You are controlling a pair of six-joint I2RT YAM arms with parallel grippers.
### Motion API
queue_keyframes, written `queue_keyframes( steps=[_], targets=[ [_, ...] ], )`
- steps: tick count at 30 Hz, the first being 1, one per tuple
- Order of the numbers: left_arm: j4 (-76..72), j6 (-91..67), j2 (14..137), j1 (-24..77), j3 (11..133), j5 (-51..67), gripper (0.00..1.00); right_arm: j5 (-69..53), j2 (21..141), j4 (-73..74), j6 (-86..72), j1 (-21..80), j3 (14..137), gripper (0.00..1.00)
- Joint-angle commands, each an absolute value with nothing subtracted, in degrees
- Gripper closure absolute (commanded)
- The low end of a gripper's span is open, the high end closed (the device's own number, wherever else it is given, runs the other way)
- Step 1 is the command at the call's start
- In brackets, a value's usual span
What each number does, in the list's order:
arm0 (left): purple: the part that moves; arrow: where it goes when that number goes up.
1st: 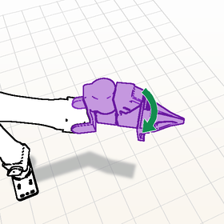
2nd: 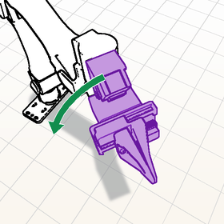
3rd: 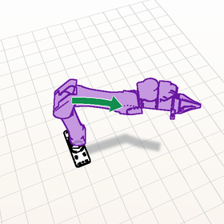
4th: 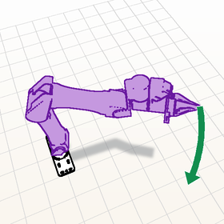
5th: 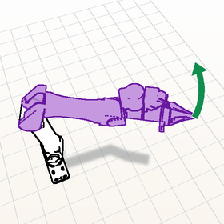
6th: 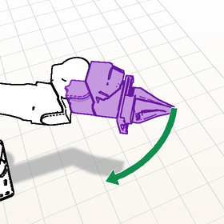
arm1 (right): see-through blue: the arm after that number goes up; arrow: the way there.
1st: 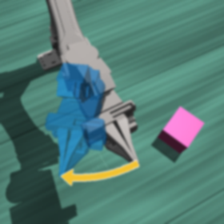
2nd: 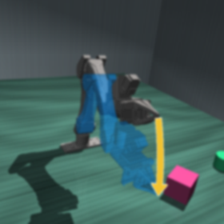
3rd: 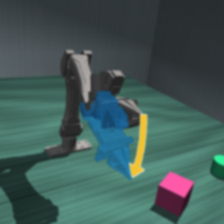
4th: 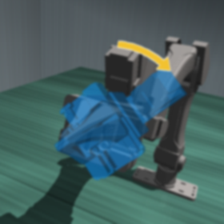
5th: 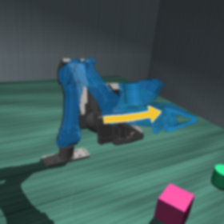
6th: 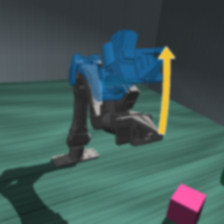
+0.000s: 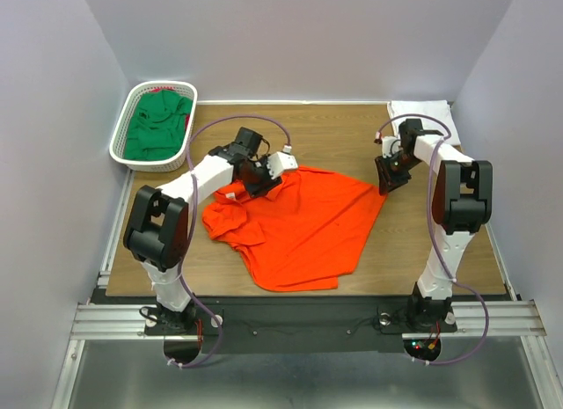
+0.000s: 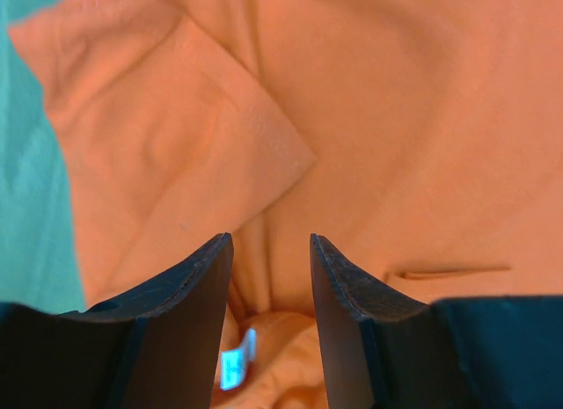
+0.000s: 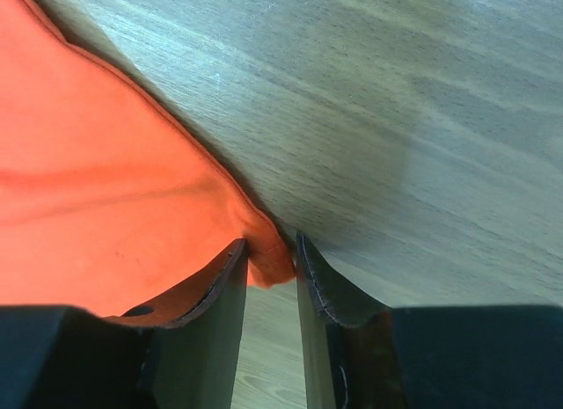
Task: Fold and stack the t-shirts
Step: Flatten the tshirt out
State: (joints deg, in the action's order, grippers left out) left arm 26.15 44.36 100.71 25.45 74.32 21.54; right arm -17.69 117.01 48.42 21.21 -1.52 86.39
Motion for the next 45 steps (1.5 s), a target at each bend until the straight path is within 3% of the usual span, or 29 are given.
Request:
queue_keyframes(
  steps=[1, 10, 18, 45],
  targets=[
    [20.32, 55.00, 99.14, 27.94, 70.68, 15.83, 0.49, -20.12, 119.18, 49.75, 20.74, -2.37, 86.22, 0.66],
    [7.48, 72.76, 95.28, 30.32, 59.78, 12.22, 0.45, -21.00, 119.00, 50.80, 20.48, -2.90, 87.63, 0.66],
    [-2.00, 77.25, 94.39, 32.25, 54.14, 9.85, 0.44, -21.27, 119.18, 50.98, 20.92, -3.08, 87.63, 0.66],
    [-0.35, 83.59, 99.85, 35.42, 53.53, 5.01, 0.44, -21.45, 120.67, 52.03, 21.62, -4.13, 89.21, 0.65]
  ],
)
